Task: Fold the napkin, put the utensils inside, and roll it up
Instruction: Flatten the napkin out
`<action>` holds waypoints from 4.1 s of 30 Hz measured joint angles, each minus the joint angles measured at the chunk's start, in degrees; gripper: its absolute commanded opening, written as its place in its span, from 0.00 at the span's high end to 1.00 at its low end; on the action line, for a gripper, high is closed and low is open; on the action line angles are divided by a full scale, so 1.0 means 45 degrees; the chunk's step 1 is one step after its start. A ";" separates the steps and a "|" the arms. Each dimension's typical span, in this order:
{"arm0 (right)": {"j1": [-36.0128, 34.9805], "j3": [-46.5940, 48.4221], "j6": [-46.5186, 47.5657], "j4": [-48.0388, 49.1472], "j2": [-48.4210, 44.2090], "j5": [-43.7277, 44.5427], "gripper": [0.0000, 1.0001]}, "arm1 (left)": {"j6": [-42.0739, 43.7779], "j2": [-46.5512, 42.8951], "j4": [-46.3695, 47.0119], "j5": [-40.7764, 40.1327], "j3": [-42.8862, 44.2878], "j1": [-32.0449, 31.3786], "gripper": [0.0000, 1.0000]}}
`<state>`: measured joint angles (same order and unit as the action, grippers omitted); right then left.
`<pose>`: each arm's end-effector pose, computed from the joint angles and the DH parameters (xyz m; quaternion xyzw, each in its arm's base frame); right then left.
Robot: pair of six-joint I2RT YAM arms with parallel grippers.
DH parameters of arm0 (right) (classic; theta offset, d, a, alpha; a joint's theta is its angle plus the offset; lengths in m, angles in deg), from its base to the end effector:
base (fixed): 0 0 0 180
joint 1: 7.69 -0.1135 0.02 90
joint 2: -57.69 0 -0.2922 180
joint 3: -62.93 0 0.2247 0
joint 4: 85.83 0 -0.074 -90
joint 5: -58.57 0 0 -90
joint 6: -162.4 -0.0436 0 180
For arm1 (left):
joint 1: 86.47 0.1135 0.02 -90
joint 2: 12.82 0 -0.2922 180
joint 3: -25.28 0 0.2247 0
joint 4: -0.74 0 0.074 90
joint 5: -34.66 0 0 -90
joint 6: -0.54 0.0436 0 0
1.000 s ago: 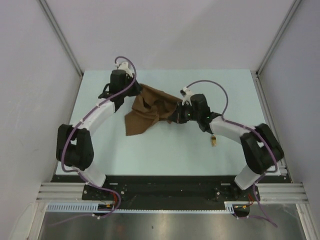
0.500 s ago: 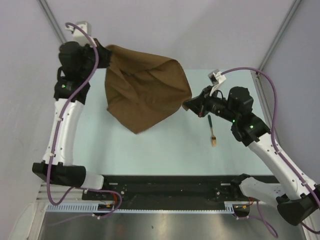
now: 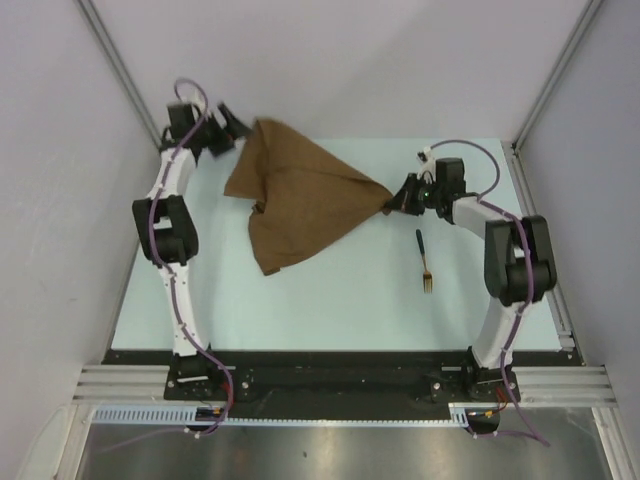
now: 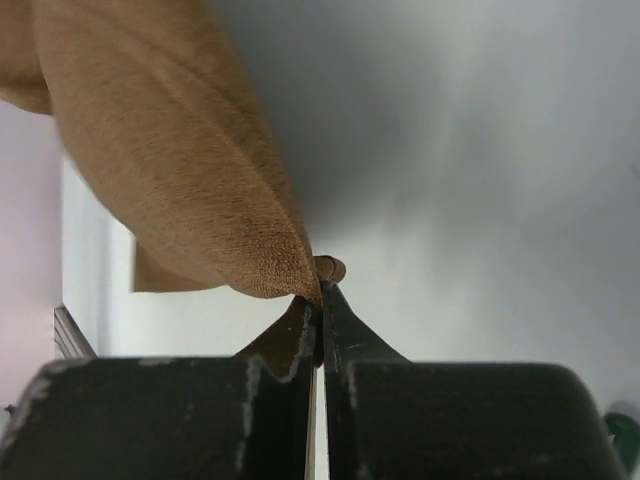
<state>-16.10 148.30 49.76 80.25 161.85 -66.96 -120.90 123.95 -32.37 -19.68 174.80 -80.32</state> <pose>0.3884 0.0830 0.2653 -0.0416 0.8474 0.3802 0.3682 0.5542 0.0341 0.3252 -0.0863 0.7962 -0.3643 0.4754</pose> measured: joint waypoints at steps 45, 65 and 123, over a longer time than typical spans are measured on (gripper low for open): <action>-0.0384 -0.2142 0.0534 -0.1481 -0.0889 0.1151 1.00 | 0.0049 -1.1982 0.4303 -0.8830 -2.1007 -0.5013 0.20; -0.0646 -0.2278 0.0777 -0.2132 -0.1778 0.1491 1.00 | 0.1467 -1.1356 0.0903 -1.0671 -1.7500 -0.5858 1.00; 0.0160 -0.3483 0.0845 -0.2429 -0.2545 0.1715 1.00 | -0.0505 -0.9675 0.1341 -1.3449 -1.9419 -1.2366 0.44</action>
<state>-15.37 132.63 53.57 69.32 150.40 -59.24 -123.17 80.41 -26.34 -80.21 87.42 -135.96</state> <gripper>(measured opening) 0.018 0.565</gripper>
